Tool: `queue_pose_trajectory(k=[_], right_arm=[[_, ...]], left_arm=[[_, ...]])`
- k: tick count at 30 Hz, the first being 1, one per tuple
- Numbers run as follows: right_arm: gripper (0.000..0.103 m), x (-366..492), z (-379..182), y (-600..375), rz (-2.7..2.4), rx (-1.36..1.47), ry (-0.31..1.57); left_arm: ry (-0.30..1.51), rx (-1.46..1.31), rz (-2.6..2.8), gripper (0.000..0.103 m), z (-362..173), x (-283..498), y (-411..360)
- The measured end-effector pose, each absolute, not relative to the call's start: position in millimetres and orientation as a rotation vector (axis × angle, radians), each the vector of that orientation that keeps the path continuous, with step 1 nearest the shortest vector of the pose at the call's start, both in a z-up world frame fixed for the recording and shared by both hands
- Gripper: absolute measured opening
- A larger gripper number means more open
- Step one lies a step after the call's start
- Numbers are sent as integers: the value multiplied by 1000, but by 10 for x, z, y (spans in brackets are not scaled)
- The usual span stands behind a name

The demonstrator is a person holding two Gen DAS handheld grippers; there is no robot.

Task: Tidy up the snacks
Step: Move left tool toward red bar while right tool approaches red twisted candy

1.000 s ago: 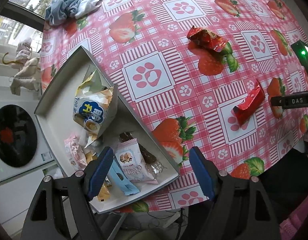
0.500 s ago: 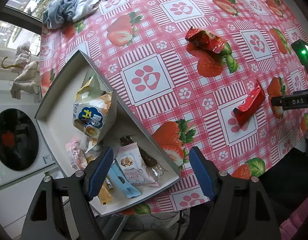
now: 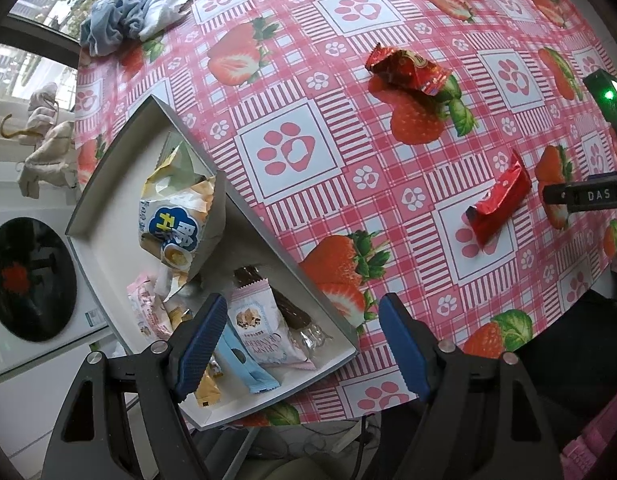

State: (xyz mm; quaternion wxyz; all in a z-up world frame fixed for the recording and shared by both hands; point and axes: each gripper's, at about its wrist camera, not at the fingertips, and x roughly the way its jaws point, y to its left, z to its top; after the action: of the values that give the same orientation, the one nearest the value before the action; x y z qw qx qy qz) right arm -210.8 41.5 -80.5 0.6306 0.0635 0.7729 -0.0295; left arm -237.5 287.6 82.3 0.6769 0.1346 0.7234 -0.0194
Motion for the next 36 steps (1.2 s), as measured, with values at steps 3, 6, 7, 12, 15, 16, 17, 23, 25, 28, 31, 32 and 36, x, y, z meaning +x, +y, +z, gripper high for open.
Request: queue_pose_trajectory(k=[3, 6, 7, 12, 15, 16, 17, 23, 25, 28, 31, 32, 36], right_arm=[[103, -2131, -787, 407, -67, 143, 1755], [103, -2177, -762, 406, -69, 143, 1732], [103, -2189, -753, 409, -70, 141, 1720], [103, -2339, -683, 439, -83, 146, 1659], [103, -2423, -640, 456, -81, 137, 1615], [103, -2453, -630, 460, -81, 136, 1606], [103, -2484, -613, 468, -79, 132, 1597], [103, -2610, -589, 510, -64, 111, 1580], [103, -2642, -590, 525, -58, 104, 1579], [103, -2668, -620, 542, -47, 93, 1584], [103, -2654, -611, 564, -37, 82, 1588], [103, -2647, -608, 574, -33, 77, 1587], [103, -2635, -607, 593, -25, 68, 1586]], left_arm=[[1636, 310, -51, 81, 796, -2397, 2850], [1649, 323, -66, 81, 756, -2433, 2810], [1652, 329, -73, 81, 745, -2449, 2793], [1685, 371, -122, 81, 630, -2563, 2656], [1686, 399, -156, 81, 584, -2619, 2546], [1681, 407, -165, 81, 579, -2628, 2512], [1675, 413, -173, 81, 576, -2633, 2482], [1607, 422, -241, 81, 615, -2609, 2291], [1581, 426, -277, 81, 615, -2558, 2265], [1557, 431, -322, 81, 621, -2532, 2168], [1543, 427, -349, 81, 609, -2488, 2096], [1539, 425, -353, 81, 603, -2476, 2091], [1521, 439, -393, 81, 553, -2424, 2001]])
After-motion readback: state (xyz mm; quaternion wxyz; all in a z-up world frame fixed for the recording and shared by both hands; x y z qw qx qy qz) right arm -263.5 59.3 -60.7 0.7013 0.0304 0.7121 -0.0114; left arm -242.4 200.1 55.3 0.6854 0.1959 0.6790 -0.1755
